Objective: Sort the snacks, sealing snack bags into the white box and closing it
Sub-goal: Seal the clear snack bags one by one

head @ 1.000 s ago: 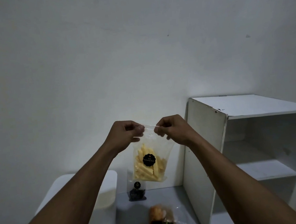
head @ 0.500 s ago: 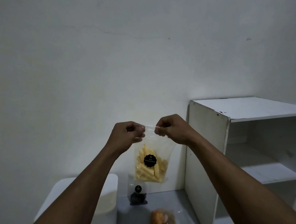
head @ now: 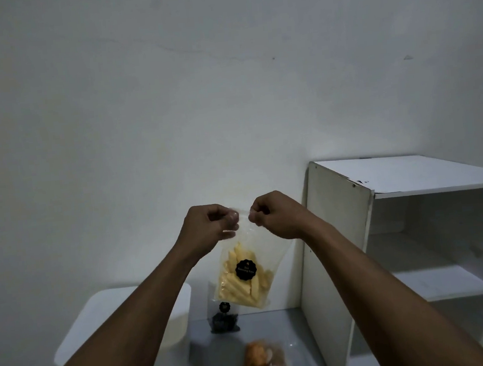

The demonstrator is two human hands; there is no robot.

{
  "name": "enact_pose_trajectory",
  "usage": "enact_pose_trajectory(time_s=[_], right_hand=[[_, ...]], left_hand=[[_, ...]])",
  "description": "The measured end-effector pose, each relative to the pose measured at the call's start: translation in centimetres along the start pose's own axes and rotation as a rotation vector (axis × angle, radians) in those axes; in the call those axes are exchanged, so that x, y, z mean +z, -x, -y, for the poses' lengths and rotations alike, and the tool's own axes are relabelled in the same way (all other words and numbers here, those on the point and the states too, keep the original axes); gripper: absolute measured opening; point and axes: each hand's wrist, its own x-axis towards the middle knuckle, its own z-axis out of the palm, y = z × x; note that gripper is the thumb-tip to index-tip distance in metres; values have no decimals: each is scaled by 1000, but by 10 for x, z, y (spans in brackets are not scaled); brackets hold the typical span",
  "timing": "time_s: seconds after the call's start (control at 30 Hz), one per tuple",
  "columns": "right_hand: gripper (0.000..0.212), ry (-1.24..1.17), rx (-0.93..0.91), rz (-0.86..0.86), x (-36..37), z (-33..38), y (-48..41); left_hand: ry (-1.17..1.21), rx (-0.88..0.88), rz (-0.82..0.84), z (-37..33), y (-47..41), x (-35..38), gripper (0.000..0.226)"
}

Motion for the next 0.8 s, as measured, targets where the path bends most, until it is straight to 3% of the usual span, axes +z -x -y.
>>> enact_pose_trajectory(time_s=[0.17,0.33,0.6,0.73,0.8], right_hand=[[14,-50,-30,32,3,-7,1],[15,-64,-42,88,11,-15,0],[15,-93,-80,48,19,-32,5],[46,-384,56,26,32,-59,13],[44,-576,149,70,49,-75,19]], left_hand=[[-47,-49,20,5,3,5,8],[-150,-26,-99,17,7,12,5],[-33,-102,-220,25,22,22,10],[61,-143,-301,34,27,17,14],[84,-157,-307,43,26,15,16]])
